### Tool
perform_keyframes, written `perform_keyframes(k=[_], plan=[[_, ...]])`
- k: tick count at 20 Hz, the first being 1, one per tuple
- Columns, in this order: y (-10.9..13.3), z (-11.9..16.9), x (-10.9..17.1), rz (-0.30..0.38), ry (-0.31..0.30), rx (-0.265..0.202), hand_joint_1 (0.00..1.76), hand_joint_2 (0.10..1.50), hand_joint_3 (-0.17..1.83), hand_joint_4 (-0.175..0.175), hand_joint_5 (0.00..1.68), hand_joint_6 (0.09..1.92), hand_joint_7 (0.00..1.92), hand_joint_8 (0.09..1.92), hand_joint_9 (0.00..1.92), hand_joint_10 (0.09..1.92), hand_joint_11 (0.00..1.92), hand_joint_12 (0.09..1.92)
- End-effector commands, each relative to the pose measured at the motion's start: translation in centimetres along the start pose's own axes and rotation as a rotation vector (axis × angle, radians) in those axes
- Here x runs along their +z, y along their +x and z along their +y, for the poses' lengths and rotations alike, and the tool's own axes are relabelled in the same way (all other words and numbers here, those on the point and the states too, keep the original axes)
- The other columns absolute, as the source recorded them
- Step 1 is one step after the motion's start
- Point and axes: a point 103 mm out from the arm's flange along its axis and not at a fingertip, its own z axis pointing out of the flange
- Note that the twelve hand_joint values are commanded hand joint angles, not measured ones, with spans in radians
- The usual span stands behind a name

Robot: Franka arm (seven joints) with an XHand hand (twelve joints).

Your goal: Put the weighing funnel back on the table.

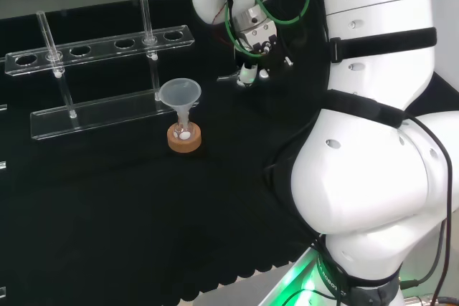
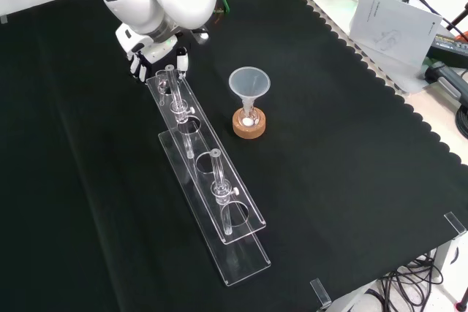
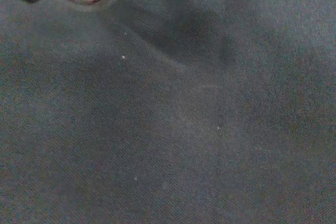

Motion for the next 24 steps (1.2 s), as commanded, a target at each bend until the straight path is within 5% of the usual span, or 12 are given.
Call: perform_keyframes(k=[1, 8, 20, 24], plan=[[-0.2, 0.4, 0.7, 0.003, -0.001, -0.004, 1.09, 0.72, 0.6, 0.175, 1.2, 0.78, 0.64, 0.64, 0.97, 0.3, 0.71, 1.09], [1.3, 0.6, 0.3, 0.007, -0.003, -0.004, 1.09, 0.72, 0.6, 0.175, 1.2, 0.78, 0.64, 0.64, 0.97, 0.3, 0.7, 1.09], [0.1, 0.6, 1.3, 0.031, -0.019, -0.017, 1.09, 0.72, 0.59, 0.175, 1.2, 0.78, 0.61, 0.63, 0.98, 0.3, 0.71, 1.09], [0.2, 0.3, 1.5, 0.065, -0.033, -0.037, 1.08, 0.8, 0.45, 0.175, 1.17, 0.78, 0.53, 0.68, 0.96, 0.31, 0.7, 1.1]])
